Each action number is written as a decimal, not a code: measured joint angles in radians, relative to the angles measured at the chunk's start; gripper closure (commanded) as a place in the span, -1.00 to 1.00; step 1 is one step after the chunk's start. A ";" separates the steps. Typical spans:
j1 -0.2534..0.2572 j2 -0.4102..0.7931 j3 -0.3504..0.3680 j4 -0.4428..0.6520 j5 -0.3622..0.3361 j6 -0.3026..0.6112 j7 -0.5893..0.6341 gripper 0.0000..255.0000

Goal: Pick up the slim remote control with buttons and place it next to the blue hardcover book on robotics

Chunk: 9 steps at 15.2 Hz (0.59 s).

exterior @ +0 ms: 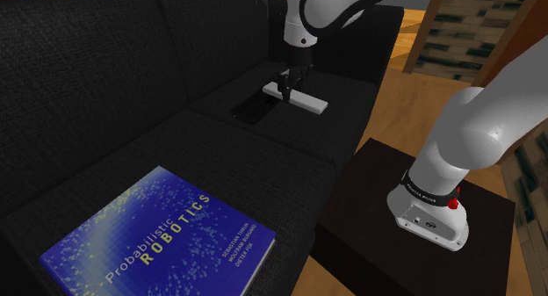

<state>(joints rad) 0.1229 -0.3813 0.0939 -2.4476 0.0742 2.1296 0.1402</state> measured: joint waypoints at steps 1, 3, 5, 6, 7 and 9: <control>0.011 -0.001 0.018 0.008 0.005 -0.008 0.026 1.00; 0.031 0.016 0.055 0.027 0.014 -0.007 0.077 1.00; 0.052 0.031 0.093 0.039 0.023 -0.001 0.130 1.00; 0.060 0.047 0.112 0.054 0.024 0.001 0.157 1.00; 0.069 0.065 0.130 0.072 0.025 0.003 0.183 1.00; 0.083 0.098 0.164 0.111 0.023 -0.002 0.234 1.00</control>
<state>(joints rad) 0.2063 -0.2833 0.2580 -2.3363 0.0973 2.1278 0.3745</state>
